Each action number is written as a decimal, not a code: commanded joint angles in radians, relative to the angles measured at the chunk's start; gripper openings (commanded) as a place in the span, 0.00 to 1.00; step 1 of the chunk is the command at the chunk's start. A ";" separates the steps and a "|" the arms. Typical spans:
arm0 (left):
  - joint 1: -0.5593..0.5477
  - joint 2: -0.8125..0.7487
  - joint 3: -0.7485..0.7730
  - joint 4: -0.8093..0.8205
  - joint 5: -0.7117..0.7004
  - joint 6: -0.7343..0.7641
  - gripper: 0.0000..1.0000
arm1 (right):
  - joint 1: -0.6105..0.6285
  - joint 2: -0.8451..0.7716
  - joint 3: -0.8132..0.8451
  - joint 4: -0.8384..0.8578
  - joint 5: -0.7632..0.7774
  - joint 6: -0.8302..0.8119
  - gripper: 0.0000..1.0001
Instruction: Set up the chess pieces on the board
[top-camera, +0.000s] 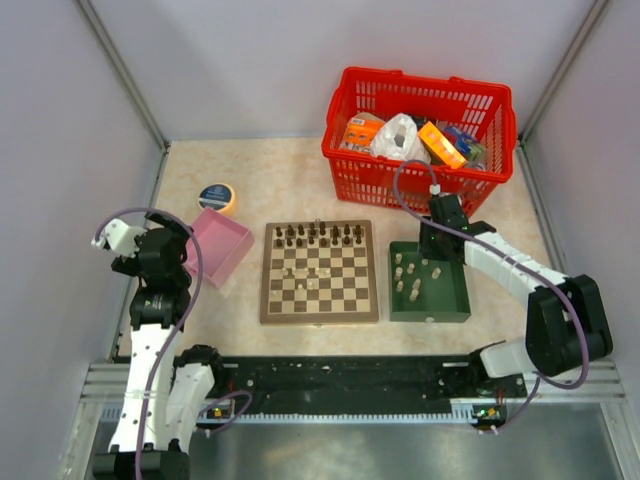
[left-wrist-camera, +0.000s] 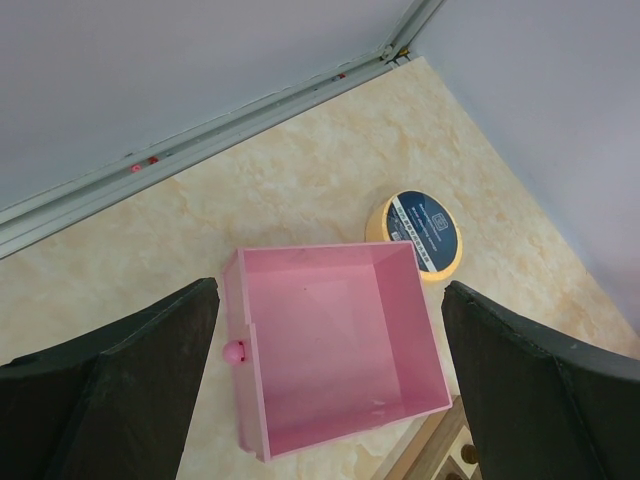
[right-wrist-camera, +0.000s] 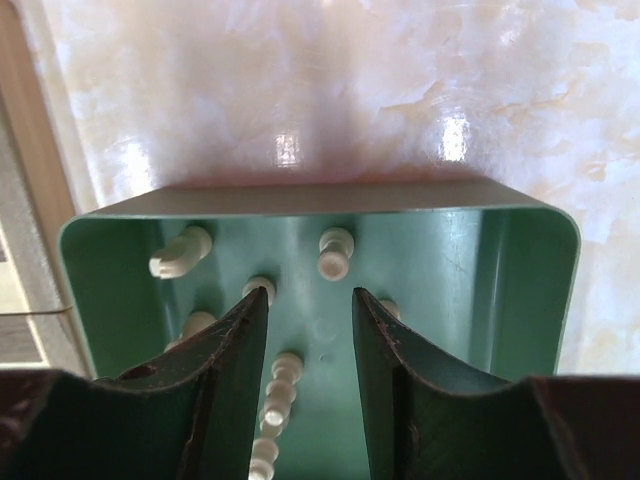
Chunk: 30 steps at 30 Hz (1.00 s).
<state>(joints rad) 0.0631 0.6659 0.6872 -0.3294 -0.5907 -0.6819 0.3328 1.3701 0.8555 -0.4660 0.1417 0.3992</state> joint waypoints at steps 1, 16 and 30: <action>0.004 -0.011 -0.006 0.047 0.005 0.005 0.99 | -0.026 0.049 0.031 0.049 -0.007 -0.030 0.39; 0.004 -0.002 -0.018 0.058 0.000 0.008 0.99 | -0.044 0.116 0.036 0.082 -0.002 -0.039 0.34; 0.006 -0.009 -0.021 0.056 -0.009 0.007 0.99 | -0.044 0.142 0.042 0.087 -0.002 -0.043 0.24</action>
<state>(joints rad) 0.0635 0.6651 0.6727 -0.3149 -0.5922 -0.6815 0.2970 1.5028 0.8581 -0.4042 0.1345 0.3649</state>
